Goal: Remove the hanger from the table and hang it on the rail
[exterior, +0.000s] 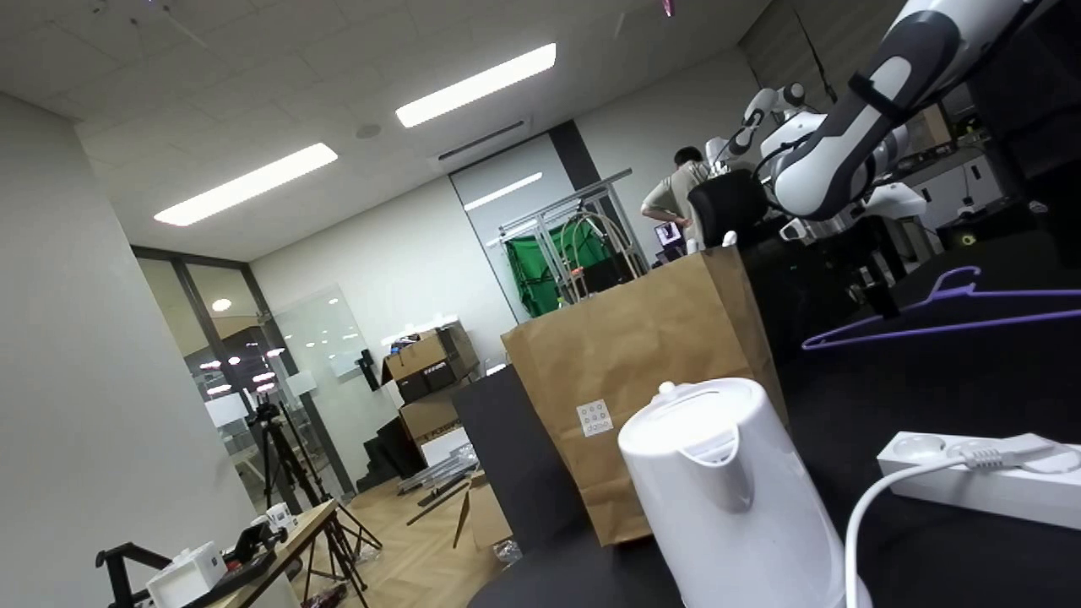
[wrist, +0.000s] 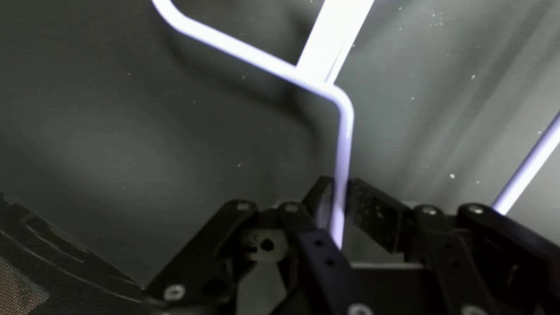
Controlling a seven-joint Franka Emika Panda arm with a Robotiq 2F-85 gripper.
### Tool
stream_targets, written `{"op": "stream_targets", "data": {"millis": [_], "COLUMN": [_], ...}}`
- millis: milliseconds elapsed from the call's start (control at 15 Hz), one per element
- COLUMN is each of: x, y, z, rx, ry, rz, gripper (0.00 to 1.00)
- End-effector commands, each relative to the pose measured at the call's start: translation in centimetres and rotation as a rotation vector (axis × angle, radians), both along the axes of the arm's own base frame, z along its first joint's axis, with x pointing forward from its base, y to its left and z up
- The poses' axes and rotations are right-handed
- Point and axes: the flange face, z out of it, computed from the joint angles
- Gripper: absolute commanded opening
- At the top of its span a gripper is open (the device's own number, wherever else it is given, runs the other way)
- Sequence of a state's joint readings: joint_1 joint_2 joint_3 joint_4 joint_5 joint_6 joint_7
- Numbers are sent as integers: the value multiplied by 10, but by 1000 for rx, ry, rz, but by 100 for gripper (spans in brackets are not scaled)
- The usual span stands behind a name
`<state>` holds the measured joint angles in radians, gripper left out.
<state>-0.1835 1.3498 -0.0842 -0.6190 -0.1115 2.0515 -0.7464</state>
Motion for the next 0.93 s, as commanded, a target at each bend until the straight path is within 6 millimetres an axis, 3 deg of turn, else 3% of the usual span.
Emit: {"op": "stream_targets", "data": {"millis": [0, 533, 600, 667, 867], "x": [3, 16, 18, 18, 17], "y": [7, 26, 23, 24, 24], "z": [21, 41, 29, 29, 24], "rx": [-37, -54, -59, -57, -54], "ry": [9, -48, -58, -57, -52], "rz": [68, 543, 455, 471, 470], "gripper": [4, 4, 4, 17, 17]}}
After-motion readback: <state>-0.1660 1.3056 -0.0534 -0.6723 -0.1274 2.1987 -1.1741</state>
